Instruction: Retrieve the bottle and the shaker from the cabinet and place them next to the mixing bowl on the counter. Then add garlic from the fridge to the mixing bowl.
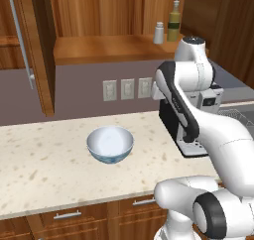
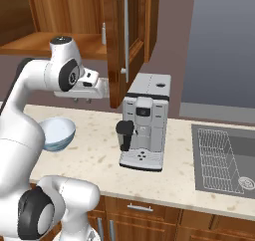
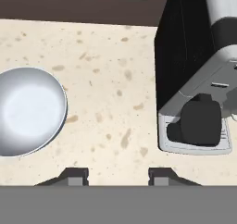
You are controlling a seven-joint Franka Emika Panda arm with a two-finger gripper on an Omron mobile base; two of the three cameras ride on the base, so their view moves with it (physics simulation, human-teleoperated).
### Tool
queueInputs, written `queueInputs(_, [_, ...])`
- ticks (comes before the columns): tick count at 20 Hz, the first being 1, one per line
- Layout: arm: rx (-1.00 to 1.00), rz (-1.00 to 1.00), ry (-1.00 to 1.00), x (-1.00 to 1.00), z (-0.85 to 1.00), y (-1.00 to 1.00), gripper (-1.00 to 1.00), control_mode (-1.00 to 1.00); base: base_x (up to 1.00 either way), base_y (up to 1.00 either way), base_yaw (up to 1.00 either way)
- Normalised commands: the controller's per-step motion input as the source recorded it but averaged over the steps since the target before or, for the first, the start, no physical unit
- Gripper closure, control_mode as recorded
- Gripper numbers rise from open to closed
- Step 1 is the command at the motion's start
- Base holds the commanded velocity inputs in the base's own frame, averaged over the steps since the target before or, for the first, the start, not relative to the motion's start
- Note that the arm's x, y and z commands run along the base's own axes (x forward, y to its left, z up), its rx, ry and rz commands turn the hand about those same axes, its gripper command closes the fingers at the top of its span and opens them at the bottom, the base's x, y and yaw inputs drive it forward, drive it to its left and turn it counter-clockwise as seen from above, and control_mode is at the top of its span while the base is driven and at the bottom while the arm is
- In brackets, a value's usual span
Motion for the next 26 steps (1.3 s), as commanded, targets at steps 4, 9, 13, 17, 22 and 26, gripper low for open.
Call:
queueInputs(4, [0.00,0.00,-0.15,-0.30,0.06,0.16,-1.00,-1.00,0.00,0.00,0.00])
queueInputs(9, [0.03,0.01,-0.46,-0.45,0.37,0.08,-1.00,-1.00,0.00,0.00,0.00])
queueInputs(13, [0.02,0.00,-0.41,-0.07,0.86,0.00,-1.00,-1.00,0.00,0.00,0.00])
queueInputs(17, [0.00,-0.03,-0.29,0.00,0.98,0.00,-1.00,-1.00,0.00,0.00,0.00])
queueInputs(22, [0.00,-0.03,-0.17,0.06,0.99,0.00,-1.00,-1.00,0.00,0.00,0.00])
queueInputs(26, [0.00,-0.04,-0.10,0.40,0.67,0.00,-1.00,-1.00,0.00,0.00,0.00])
